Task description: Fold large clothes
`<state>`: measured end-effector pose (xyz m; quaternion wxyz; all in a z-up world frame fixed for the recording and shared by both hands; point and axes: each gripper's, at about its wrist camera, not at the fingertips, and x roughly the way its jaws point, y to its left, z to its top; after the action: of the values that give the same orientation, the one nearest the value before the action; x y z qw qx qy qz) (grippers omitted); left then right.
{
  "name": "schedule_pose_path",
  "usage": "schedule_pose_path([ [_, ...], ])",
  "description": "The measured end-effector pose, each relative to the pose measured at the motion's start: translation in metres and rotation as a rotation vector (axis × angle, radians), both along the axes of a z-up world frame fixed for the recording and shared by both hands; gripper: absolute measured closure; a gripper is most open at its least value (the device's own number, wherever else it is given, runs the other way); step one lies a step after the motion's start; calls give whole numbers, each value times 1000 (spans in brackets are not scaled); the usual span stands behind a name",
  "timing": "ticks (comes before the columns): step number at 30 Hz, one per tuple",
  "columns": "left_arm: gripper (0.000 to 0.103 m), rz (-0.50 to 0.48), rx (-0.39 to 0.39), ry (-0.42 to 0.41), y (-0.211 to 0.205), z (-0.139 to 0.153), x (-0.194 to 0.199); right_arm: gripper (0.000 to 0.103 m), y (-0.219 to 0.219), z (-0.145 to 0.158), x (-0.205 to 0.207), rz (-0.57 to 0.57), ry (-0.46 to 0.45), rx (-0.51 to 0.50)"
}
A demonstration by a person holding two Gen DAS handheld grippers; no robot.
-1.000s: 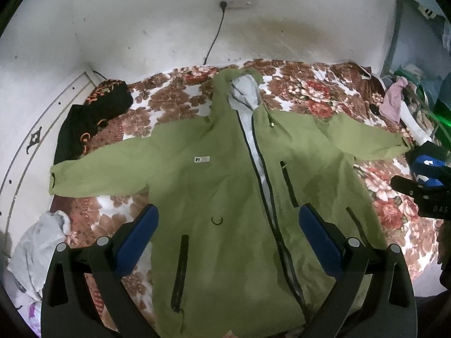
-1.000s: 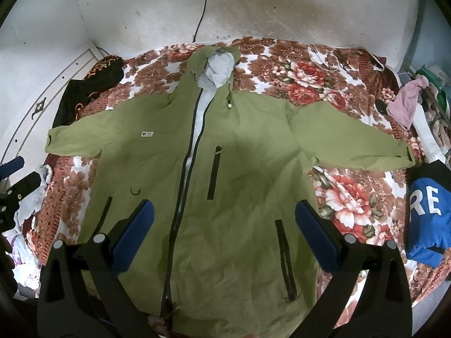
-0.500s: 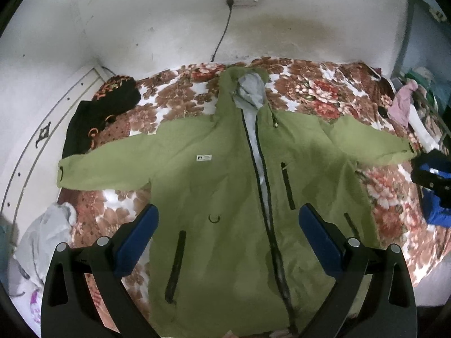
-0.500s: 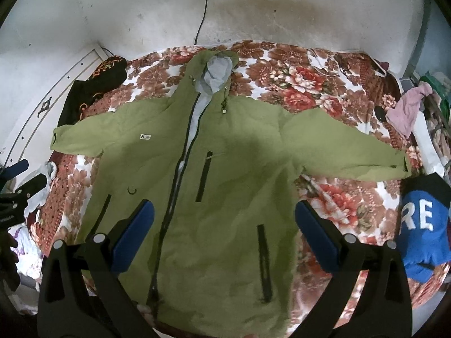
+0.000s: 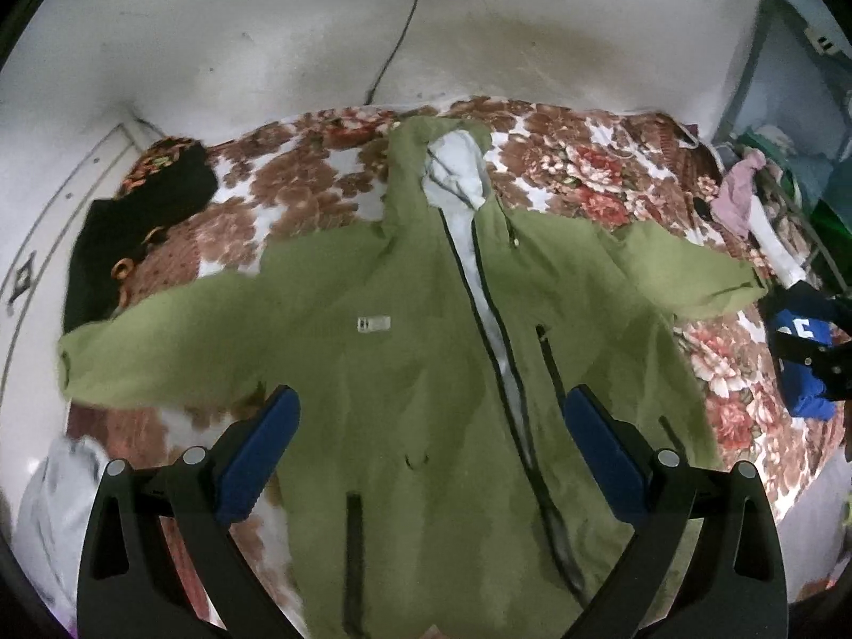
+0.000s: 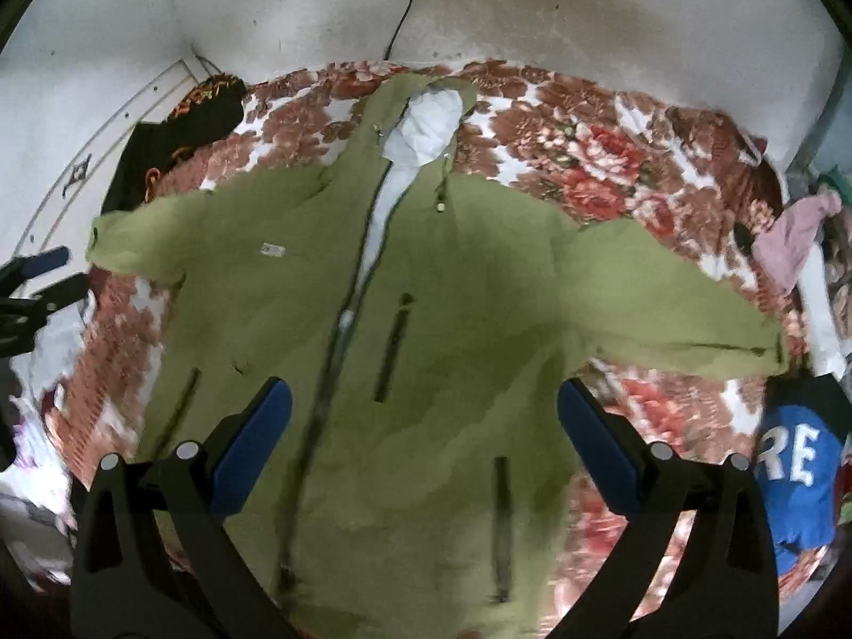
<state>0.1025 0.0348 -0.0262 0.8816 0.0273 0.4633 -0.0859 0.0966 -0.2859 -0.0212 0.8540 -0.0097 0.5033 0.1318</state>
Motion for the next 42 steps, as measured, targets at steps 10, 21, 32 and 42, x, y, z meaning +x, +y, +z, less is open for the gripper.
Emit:
schedule_pose_path([
  [10,5,-113,33,10,29,-21,130,4,37,-4,112,-129,5,-17],
  [21,5,-22,-45,43,29,-67,322,4,40,-76,327,-49,13,-2],
  [32,5,-56,-14,127,14,-180,504,4,68,-201,530,-20,79,-21],
  [42,5,-172,-93,239,-10,-240,586,25,91,-258,601,42,208,105],
])
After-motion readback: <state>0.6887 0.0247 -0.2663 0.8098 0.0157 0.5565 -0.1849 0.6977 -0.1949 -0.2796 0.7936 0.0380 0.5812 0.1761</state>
